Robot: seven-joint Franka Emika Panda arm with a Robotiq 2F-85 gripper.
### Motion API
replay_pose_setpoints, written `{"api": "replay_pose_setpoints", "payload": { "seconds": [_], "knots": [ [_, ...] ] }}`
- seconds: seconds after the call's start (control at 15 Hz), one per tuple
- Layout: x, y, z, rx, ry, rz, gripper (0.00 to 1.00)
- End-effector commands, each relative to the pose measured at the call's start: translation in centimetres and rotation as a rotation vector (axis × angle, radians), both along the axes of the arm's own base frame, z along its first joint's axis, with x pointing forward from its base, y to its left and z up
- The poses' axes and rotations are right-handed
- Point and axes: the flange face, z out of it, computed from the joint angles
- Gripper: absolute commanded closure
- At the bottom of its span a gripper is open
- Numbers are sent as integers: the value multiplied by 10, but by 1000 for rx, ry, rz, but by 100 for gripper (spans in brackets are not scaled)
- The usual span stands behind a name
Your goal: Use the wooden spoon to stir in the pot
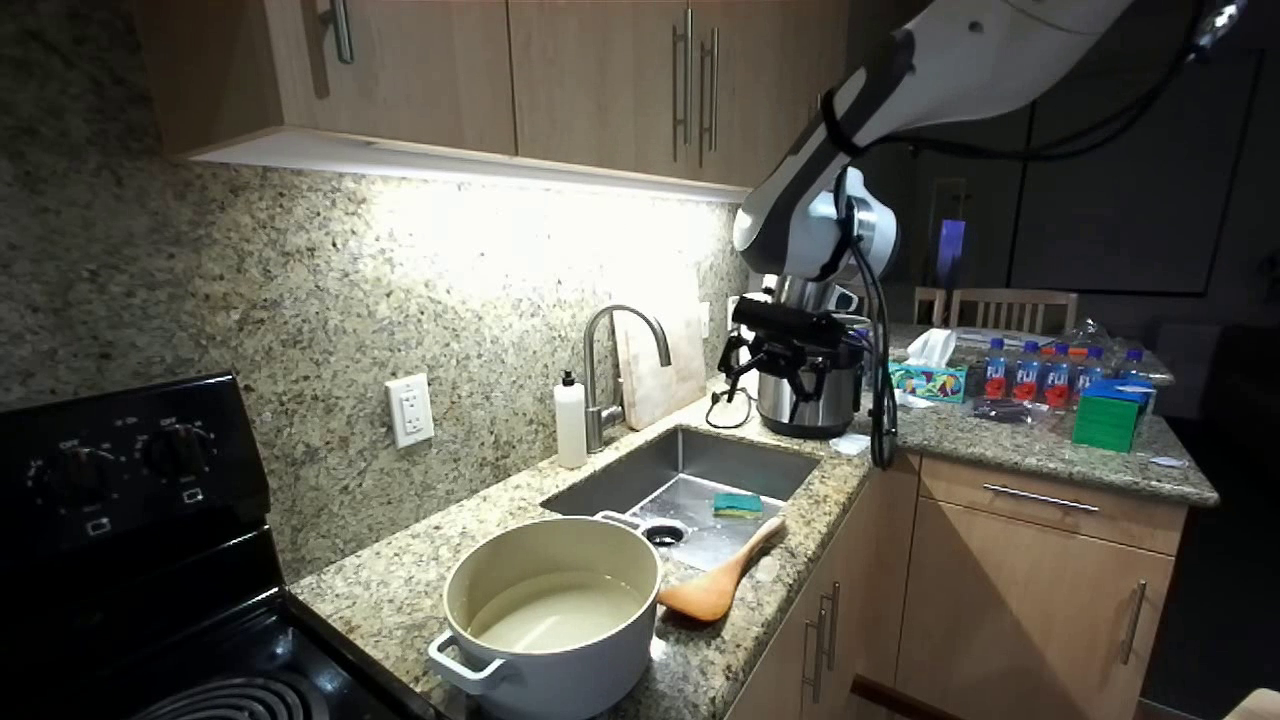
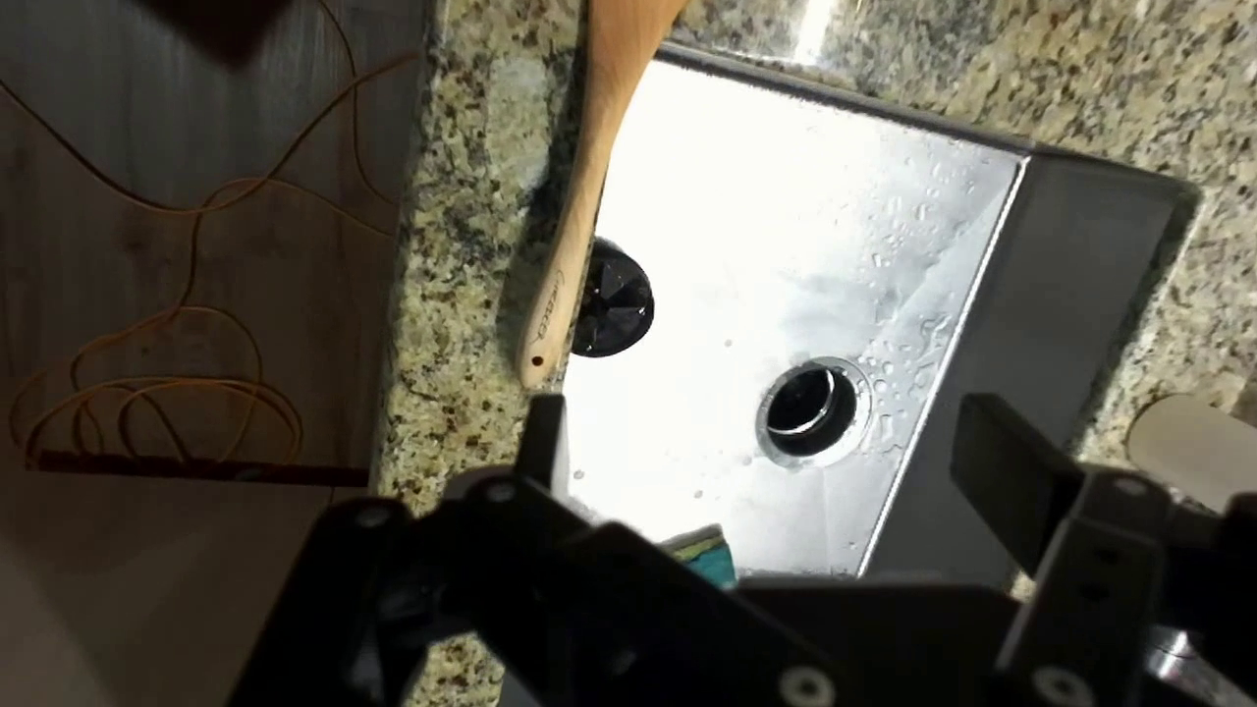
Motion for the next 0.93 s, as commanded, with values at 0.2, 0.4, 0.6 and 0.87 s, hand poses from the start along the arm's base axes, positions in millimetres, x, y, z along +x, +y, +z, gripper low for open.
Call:
{"api": "replay_pose_setpoints", "payload": {
  "seconds": [0.2, 0.4, 0.6, 0.87],
  "knots": [
    [37, -12, -59, -48, 68, -34, 0],
    [48, -22, -71, -79, 71, -91, 0],
    [45, -23, -73, -61, 84, -65, 0],
    [54, -25, -80, -74, 111, -61, 0]
  ]
}}
